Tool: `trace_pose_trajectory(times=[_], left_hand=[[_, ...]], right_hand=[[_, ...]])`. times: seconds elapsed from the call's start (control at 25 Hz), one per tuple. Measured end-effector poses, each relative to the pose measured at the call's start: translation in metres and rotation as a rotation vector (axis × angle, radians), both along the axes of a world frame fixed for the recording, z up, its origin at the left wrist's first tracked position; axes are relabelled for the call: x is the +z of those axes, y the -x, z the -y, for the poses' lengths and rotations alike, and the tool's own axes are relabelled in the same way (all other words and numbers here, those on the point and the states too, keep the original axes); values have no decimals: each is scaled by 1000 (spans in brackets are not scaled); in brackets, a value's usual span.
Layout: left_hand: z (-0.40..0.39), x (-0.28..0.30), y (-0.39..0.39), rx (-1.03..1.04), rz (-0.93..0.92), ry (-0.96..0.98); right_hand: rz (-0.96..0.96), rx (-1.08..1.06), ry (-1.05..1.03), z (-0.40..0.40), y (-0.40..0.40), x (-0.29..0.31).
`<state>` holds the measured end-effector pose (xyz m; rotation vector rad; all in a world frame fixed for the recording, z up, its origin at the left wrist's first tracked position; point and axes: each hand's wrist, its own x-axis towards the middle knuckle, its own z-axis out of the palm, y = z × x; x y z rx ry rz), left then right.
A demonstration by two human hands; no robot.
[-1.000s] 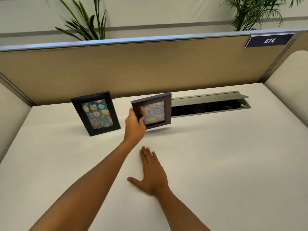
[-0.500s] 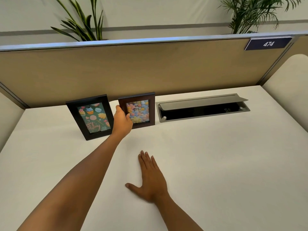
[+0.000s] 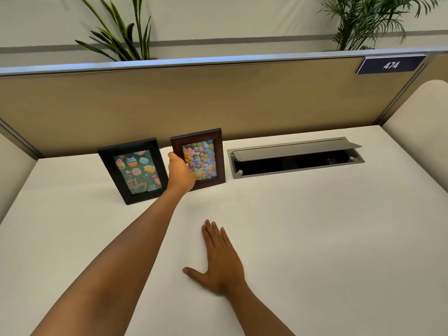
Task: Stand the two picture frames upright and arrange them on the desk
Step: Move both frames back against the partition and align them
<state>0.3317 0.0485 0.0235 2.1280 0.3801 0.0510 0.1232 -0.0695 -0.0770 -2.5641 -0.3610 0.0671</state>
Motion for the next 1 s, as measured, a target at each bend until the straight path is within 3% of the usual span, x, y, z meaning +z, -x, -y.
trace_pose_trajectory(times=[0.28,0.44,0.52,0.68,1.0], left_hand=[[-3,-6,14,17,143,1],[-5,-20,48,43,384,-364],[-11,-37,75,80,448,-456],[-38,-74,118,314,307,-387],[-63,-80,108,556,-36,-198]], right_hand=[[2,-3,-5,0,0,-2],[7,-17,-31,1,0,0],[6,-118,-37,0,-4,3],[-53,-471,-101,-4,-23,12],[-172,-491,-251,-14,-99,20]])
